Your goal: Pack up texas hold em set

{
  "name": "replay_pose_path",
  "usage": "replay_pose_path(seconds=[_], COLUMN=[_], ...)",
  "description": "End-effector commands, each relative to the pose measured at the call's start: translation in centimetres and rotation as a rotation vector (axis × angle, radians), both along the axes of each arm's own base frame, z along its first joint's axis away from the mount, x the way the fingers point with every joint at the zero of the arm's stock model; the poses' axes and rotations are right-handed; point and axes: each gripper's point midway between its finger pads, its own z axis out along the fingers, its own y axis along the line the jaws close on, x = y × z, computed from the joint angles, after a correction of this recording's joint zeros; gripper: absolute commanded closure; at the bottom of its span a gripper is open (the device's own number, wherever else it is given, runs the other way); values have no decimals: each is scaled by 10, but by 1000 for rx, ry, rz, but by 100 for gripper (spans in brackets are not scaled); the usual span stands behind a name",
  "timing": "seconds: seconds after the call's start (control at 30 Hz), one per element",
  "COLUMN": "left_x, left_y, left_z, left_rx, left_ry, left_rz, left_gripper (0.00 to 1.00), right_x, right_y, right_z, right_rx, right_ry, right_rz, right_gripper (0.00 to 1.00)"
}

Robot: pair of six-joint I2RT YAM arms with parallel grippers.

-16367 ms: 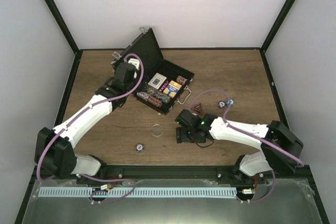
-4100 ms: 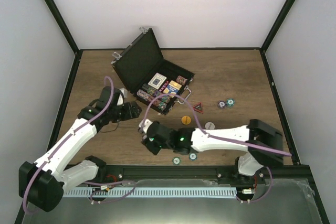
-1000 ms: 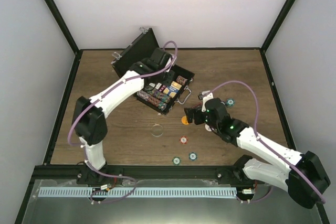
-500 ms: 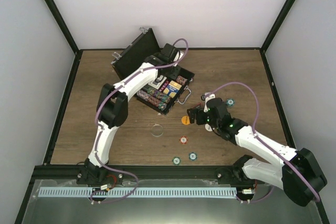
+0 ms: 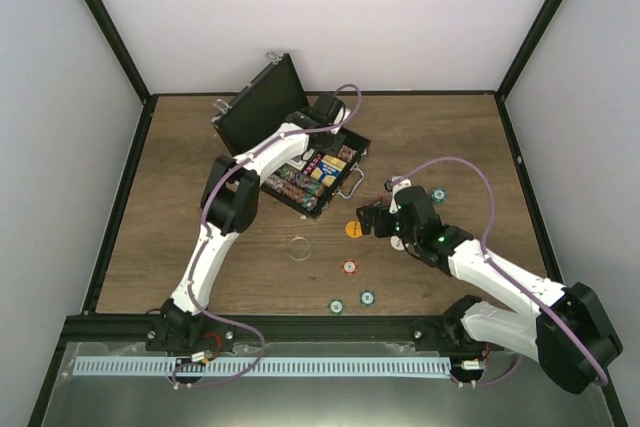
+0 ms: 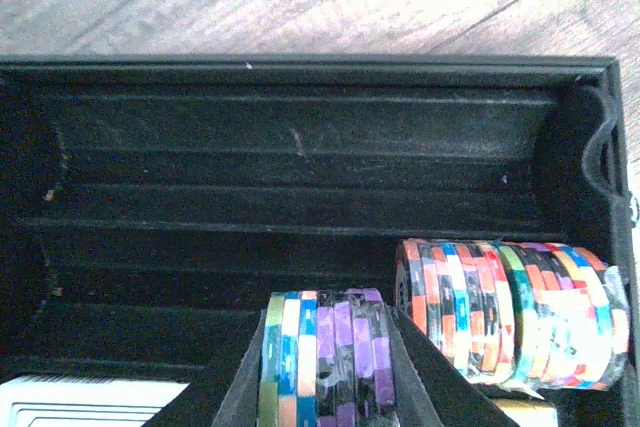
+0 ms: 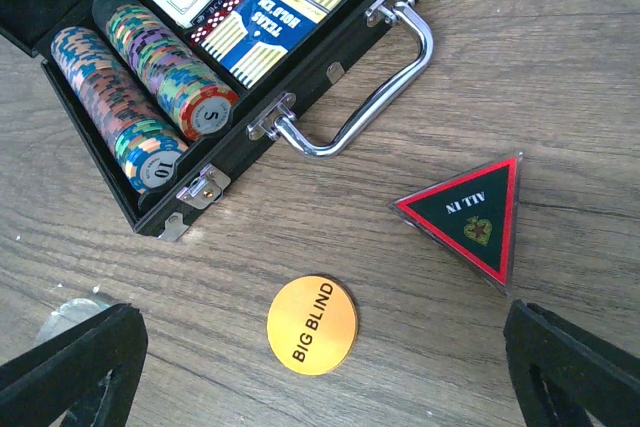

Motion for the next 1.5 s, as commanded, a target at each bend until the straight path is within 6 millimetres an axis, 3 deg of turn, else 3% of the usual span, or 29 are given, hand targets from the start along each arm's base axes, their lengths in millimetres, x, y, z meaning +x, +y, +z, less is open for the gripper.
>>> replay_pose_path(seconds=[0.0, 0.3, 0.87, 1.07, 1.47], left_x=[7, -1, -12, -14, -18], left_y=[-16, -29, -41, -43, -41], left_z=[3, -7, -21, -16, 9], left_rx=[-67, -128, -182, -200, -238], left_ry=[-13, 39, 107, 112, 87], left_rz=[-45, -83, -133, -132, -120], left_gripper=[96, 95, 68, 57, 52], right_x=[3, 4, 1, 0, -1], right_y=[-1, 2, 1, 1, -2], right_z=[-1, -4, -9, -7, -6], right_rx=[13, 25, 25, 28, 30], right_ry=[7, 28, 50, 50, 47], right_rz=[-11, -12, -13, -16, -25], right_gripper=[0, 0, 0, 0, 0])
